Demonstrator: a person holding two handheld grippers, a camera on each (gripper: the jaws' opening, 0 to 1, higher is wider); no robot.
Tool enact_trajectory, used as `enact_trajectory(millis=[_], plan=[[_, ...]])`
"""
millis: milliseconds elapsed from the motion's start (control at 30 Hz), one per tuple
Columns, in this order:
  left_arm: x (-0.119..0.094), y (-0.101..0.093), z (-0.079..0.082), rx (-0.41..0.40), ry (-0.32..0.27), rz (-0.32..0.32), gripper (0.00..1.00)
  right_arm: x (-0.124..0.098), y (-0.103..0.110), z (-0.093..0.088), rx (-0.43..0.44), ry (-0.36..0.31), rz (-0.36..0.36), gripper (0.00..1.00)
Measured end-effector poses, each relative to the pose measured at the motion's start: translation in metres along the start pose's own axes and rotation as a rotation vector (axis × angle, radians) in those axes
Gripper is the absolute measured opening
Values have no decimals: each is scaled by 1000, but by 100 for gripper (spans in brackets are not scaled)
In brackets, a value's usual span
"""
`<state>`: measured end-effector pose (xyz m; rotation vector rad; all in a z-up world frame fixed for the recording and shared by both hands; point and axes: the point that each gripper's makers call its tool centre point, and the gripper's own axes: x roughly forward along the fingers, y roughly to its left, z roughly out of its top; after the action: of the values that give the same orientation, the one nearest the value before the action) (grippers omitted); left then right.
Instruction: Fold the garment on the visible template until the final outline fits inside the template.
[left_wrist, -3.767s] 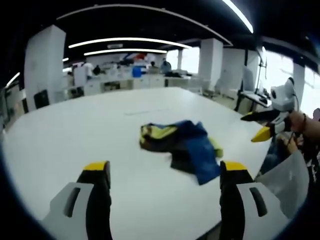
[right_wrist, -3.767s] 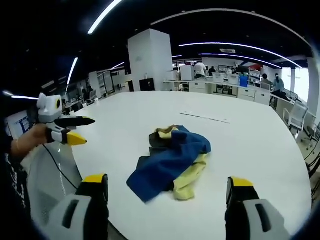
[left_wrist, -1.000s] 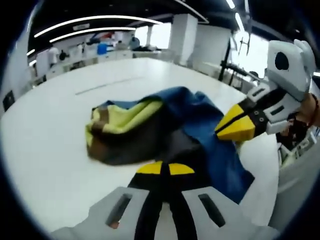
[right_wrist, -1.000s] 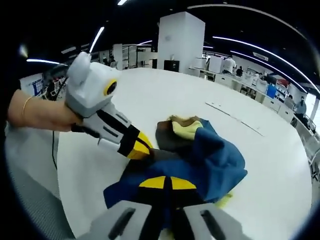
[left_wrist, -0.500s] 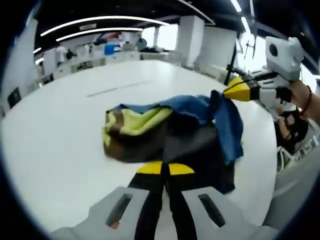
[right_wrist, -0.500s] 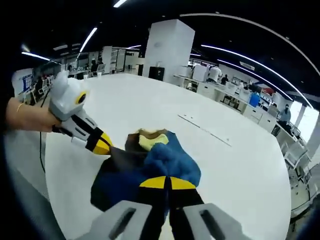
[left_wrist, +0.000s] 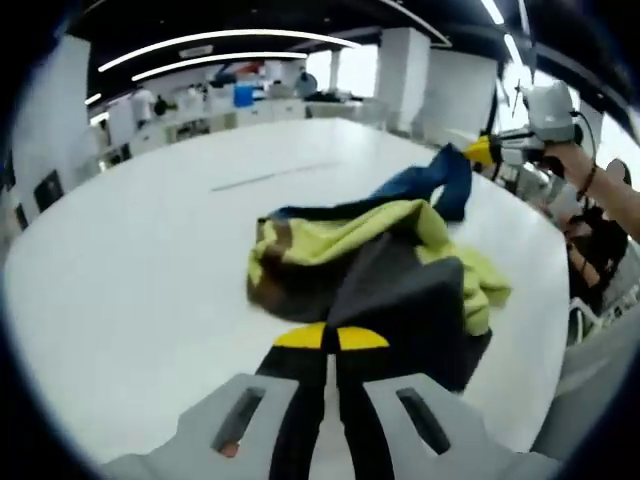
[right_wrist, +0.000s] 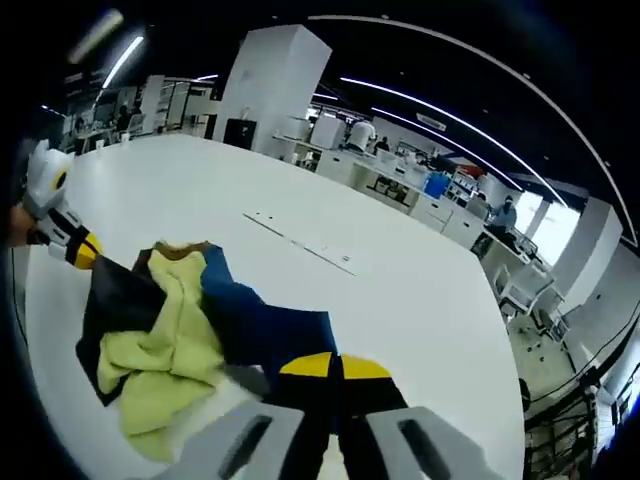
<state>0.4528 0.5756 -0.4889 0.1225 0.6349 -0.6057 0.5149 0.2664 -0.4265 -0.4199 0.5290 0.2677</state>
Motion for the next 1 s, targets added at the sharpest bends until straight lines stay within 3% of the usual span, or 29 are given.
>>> enact_trajectory(millis=[167,467,1000], plan=[[3,10,2,-6,5,17,0,8,-14,-11,3,28,-21,0],[11,30,5,-10,12,45,0,24,-49,-54,33,137,-85,0],[16,66,14,-5,20,97,0,15,-86,-111,59,273,-129,0]])
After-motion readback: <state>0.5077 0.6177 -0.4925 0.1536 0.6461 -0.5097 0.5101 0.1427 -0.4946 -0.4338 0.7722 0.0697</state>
